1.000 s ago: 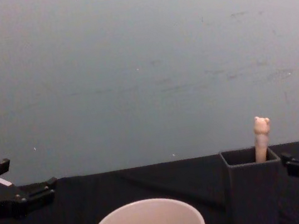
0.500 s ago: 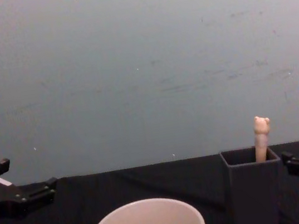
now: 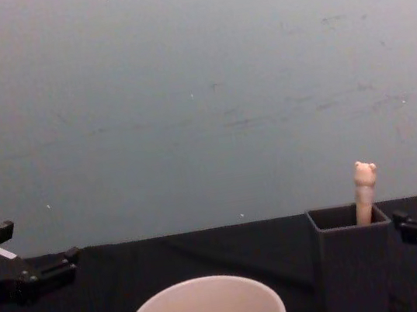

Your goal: Pick up the stirring spoon with one hand, stir inside the cup, then place it back in its original position.

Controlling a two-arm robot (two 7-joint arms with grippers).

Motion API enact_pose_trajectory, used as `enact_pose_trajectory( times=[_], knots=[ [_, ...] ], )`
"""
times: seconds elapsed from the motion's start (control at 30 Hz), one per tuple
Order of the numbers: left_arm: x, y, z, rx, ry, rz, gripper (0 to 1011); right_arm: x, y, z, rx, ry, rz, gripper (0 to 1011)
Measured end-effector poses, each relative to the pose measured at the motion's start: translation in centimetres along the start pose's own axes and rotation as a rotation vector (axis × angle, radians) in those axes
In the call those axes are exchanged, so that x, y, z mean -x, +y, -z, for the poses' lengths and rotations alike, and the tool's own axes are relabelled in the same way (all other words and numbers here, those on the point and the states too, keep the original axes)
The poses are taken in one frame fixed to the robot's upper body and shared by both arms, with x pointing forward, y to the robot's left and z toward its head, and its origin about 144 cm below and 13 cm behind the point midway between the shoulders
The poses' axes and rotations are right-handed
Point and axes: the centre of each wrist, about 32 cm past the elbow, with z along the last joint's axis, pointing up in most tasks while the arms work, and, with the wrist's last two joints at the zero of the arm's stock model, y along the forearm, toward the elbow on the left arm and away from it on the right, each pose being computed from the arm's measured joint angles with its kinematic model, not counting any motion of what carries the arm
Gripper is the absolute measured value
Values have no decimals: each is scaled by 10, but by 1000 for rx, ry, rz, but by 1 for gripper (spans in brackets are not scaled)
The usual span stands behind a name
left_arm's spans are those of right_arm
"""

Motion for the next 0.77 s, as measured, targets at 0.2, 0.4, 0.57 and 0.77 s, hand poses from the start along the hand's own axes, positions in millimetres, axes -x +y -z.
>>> enact_pose_trajectory(
  times=[0.2, 0.4, 0.57, 0.77],
  knots=[
    [0, 0, 0, 0, 0, 0, 1001, 0, 0, 0, 0, 0, 0, 1002],
    [0, 0, 0, 0, 0, 0, 1001, 0, 0, 0, 0, 0, 0, 1002],
    [0, 0, 0, 0, 0, 0, 1001, 0, 0, 0, 0, 0, 0, 1002],
    [0, 0, 0, 0, 0, 0, 1001, 0, 0, 0, 0, 0, 0, 1002]
  ],
)
